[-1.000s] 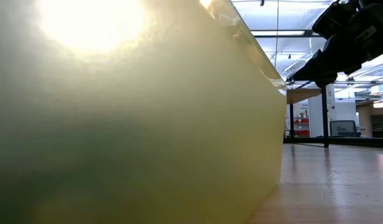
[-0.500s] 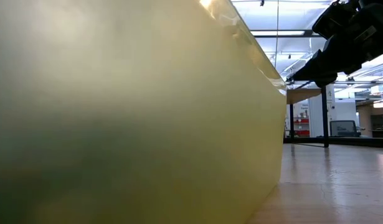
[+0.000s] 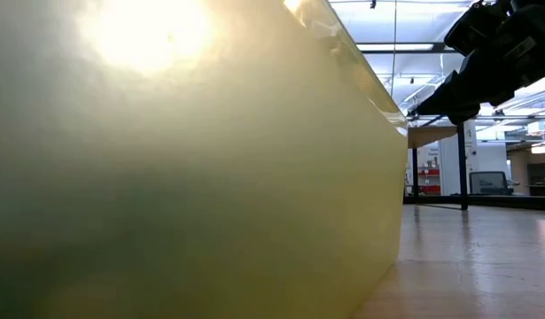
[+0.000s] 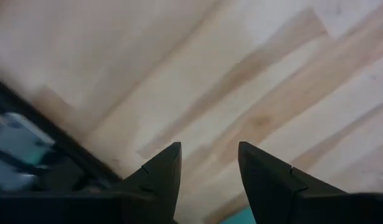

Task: Pick & Place Office Desk Supplies
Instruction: Put the blue bin on the shelf

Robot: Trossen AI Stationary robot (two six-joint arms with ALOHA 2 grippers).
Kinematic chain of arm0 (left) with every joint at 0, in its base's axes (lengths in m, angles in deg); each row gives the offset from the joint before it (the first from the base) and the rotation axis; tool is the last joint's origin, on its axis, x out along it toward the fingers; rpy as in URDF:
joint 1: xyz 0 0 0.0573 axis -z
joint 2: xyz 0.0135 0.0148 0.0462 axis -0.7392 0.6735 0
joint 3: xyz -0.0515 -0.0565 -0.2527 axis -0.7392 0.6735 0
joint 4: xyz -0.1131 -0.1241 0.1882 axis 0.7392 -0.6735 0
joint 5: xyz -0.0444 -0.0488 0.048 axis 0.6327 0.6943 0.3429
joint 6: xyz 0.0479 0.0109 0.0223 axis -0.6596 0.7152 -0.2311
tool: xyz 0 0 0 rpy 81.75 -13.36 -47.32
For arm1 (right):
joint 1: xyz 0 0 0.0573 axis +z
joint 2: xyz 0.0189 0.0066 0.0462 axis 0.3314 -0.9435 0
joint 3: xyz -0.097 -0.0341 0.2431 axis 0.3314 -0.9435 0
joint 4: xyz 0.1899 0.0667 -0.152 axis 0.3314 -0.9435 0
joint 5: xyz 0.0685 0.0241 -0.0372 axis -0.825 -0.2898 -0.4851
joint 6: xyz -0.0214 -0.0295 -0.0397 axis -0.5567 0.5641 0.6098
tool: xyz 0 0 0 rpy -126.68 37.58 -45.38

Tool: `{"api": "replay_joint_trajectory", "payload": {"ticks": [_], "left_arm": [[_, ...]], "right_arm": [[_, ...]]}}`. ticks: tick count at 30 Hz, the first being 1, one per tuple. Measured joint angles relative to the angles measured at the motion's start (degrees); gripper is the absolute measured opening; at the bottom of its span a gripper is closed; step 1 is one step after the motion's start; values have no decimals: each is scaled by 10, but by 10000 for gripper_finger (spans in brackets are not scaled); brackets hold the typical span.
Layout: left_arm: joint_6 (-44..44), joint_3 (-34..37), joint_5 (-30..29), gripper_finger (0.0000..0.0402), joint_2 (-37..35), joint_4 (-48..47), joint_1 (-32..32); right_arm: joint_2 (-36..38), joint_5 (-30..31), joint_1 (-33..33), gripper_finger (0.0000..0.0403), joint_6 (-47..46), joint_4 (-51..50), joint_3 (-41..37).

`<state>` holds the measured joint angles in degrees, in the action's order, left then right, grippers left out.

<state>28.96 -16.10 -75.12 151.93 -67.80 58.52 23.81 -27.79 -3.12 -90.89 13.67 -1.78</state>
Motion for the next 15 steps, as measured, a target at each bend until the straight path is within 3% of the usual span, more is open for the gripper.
{"api": "replay_joint_trajectory", "payload": {"ticks": [7,15], "left_arm": [[46,54,1,161,-48,54,47],[19,100,-192,161,-136,116,131]], "right_arm": [[0,0,0,52,0,0,0],[0,0,0,52,0,0,0]]}}
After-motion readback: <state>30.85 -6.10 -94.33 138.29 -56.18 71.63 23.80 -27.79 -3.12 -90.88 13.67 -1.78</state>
